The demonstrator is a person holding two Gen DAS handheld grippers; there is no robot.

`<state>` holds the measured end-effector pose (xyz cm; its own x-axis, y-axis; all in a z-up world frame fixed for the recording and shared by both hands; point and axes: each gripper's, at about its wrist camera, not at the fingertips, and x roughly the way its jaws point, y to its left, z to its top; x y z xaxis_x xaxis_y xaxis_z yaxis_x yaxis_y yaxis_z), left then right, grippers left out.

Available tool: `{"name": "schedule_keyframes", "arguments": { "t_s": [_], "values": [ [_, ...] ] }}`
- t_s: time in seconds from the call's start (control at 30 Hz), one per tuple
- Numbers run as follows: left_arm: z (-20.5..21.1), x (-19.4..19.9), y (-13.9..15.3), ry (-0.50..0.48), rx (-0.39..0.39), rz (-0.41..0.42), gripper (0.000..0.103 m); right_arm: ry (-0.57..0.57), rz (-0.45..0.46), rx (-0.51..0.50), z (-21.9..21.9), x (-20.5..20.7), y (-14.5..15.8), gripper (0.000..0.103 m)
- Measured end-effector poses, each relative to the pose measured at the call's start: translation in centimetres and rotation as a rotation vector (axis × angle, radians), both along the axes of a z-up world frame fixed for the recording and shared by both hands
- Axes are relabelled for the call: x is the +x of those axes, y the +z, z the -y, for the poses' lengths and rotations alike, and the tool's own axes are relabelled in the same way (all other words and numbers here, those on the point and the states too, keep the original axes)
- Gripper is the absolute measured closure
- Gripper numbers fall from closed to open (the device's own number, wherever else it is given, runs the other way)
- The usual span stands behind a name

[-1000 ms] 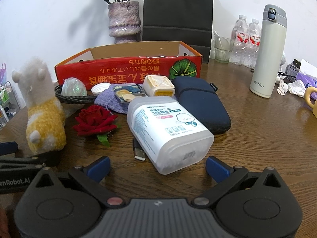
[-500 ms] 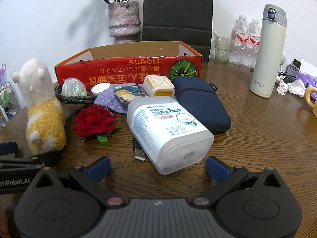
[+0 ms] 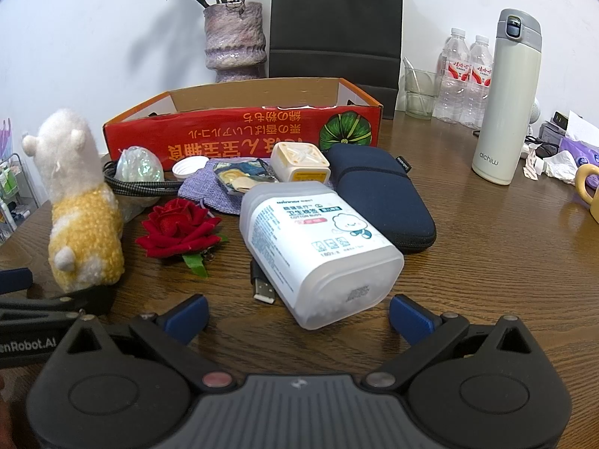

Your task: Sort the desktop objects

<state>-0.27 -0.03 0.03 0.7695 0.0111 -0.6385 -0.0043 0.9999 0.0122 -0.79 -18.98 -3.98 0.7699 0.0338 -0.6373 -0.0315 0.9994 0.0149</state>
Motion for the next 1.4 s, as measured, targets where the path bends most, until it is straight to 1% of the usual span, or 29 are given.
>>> {"name": "schedule_keyframes", "arguments": {
  "t_s": [0.07, 0.13, 0.2, 0.27, 0.3, 0.37, 0.43, 0.47, 0.5, 0.57, 0.6, 0.63, 0.67, 0.7, 0.73, 0.77, 0.8, 0.83, 0.87, 0.93, 1.0, 1.07, 1.13, 1.3, 1.4],
  "values": [
    [0.2, -0.5, 0.0, -0.011, 0.011, 0.002, 0.0, 0.019, 0.0, 0.0, 0.2, -0.2, 0.0, 0.0],
    [-0.1, -1.4, 0.5, -0.018, 0.004, 0.011, 0.0, 0.052, -0.006, -0.004, 0.6, -0.9, 0.1, 0.0],
    [-0.5, -2.4, 1.6, -0.026, -0.034, 0.058, 0.0, 0.064, -0.024, -0.007, 1.2, -1.6, 0.6, 0.0],
    [-0.9, -3.1, 2.8, -0.039, -0.068, 0.118, 0.0, 0.071, -0.014, 0.005, 2.0, -2.4, 1.3, 0.0],
    [-1.0, -3.1, 3.3, -0.034, -0.073, 0.152, 0.0, 0.083, 0.015, 0.024, 2.5, -2.9, 2.0, 0.0],
    [-1.1, -2.2, 4.0, -0.007, -0.062, 0.202, 0.0, 0.116, 0.103, 0.08, 3.4, -3.7, 3.5, 0.0],
    [-1.5, -1.1, 4.2, 0.054, -0.059, 0.252, 0.0, 0.145, 0.174, 0.101, 3.7, -3.6, 4.7, 0.0],
    [-1.9, -0.6, 4.3, 0.073, -0.074, 0.264, 0.0, 0.156, 0.197, 0.09, 3.7, -3.3, 4.9, 0.001],
    [-2.4, 0.2, 4.2, 0.069, -0.109, 0.256, 0.0, 0.162, 0.202, 0.068, 3.5, -2.7, 5.0, 0.002],
    [-3.6, 1.4, 4.0, 0.052, -0.179, 0.234, 0.0, 0.155, 0.182, 0.028, 3.2, -1.2, 4.7, 0.005],
    [-4.2, 1.9, 3.9, 0.054, -0.217, 0.24, 0.0, 0.154, 0.173, 0.028, 3.3, -0.6, 4.4, 0.007],
    [-4.7, 2.2, 3.9, 0.053, -0.244, 0.244, 0.003, 0.159, 0.158, 0.033, 3.3, -0.1, 4.0, 0.01],
    [-4.8, 2.6, 4.0, 0.044, -0.258, 0.237, 0.008, 0.167, 0.14, 0.039, 3.4, 0.4, 3.6, 0.012],
    [-4.7, 3.0, 4.0, 0.017, -0.269, 0.231, 0.01, 0.171, 0.121, 0.044, 3.5, 0.9, 3.2, 0.018],
    [-4.7, 3.3, 3.9, -0.005, -0.27, 0.229, 0.019, 0.171, 0.106, 0.048, 3.5, 1.2, 2.9, 0.023],
    [-4.5, 3.7, 3.9, -0.009, -0.259, 0.217, 0.031, 0.171, 0.09, 0.052, 3.5, 1.5, 2.7, 0.026],
    [-4.1, 4.0, 3.9, -0.006, -0.239, 0.203, 0.037, 0.172, 0.075, 0.057, 3.6, 1.9, 2.2, 0.027],
    [-4.0, 4.0, 3.9, 0.004, -0.228, 0.204, 0.051, 0.175, 0.065, 0.064, 3.7, 2.1, 1.6, 0.028],
    [-3.8, 3.8, 3.8, 0.01, -0.225, 0.209, 0.054, 0.173, 0.056, 0.076, 3.8, 2.2, 1.2, 0.029],
    [-3.9, 3.1, 3.9, 0.015, -0.233, 0.213, 0.056, 0.157, 0.046, 0.092, 4.1, 2.3, 1.2, 0.036],
    [-4.1, 2.1, 4.2, 0.014, -0.249, 0.218, 0.057, 0.141, 0.062, 0.1, 4.3, 1.9, 1.6, 0.039],
    [-4.1, 1.0, 4.8, 0.01, -0.244, 0.231, 0.057, 0.126, 0.095, 0.1, 4.5, 0.9, 2.4, 0.039],
    [-4.2, -0.3, 5.8, -0.006, -0.241, 0.265, 0.057, 0.122, 0.13, 0.101, 4.6, -0.1, 3.2, 0.039],
    [-4.2, -2.0, 9.5, -0.073, -0.244, 0.329, 0.057, 0.104, 0.219, 0.092, 5.0, -2.3, 6.0, 0.039],
    [-4.5, -0.4, 12.5, -0.095, -0.222, 0.342, 0.057, 0.103, 0.283, 0.091, 5.4, -2.6, 8.6, 0.039]
  ]
}}
